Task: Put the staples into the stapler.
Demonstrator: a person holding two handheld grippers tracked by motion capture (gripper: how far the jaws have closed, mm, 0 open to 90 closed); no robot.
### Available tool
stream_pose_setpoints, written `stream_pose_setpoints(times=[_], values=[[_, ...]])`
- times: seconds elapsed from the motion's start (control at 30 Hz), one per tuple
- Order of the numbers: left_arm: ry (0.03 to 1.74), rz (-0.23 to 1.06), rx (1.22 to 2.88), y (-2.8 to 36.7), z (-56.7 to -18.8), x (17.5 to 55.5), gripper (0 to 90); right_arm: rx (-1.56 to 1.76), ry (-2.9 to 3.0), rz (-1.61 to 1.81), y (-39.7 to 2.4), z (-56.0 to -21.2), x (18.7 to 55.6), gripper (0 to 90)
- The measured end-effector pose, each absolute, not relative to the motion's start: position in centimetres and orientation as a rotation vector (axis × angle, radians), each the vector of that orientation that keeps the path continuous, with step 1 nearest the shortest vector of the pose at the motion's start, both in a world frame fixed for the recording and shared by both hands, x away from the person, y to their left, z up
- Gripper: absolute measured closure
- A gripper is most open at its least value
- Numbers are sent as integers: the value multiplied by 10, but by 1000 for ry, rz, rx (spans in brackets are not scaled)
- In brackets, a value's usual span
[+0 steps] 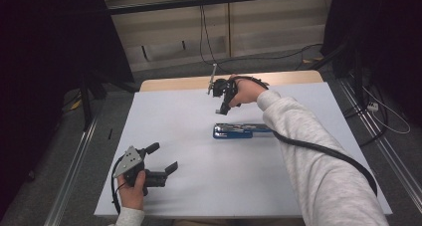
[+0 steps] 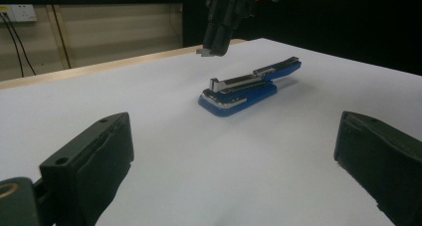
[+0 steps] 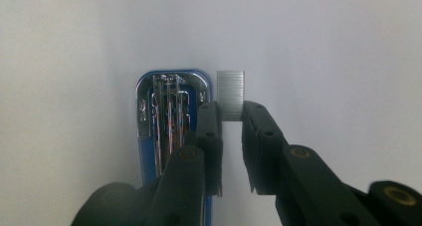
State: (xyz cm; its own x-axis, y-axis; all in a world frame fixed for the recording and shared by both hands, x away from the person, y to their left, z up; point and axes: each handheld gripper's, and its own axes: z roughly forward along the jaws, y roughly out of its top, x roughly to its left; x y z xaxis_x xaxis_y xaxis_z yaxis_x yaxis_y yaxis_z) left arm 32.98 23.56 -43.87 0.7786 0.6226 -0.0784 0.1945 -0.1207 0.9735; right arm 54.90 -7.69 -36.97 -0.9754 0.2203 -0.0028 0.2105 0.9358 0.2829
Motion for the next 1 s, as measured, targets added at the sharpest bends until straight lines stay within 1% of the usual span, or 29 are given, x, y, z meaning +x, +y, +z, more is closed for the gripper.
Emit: stream_pose_setpoints(times=[1.0], values=[[651, 412, 1692, 235, -439, 332, 22, 316, 3078, 471, -84, -365, 532, 783]])
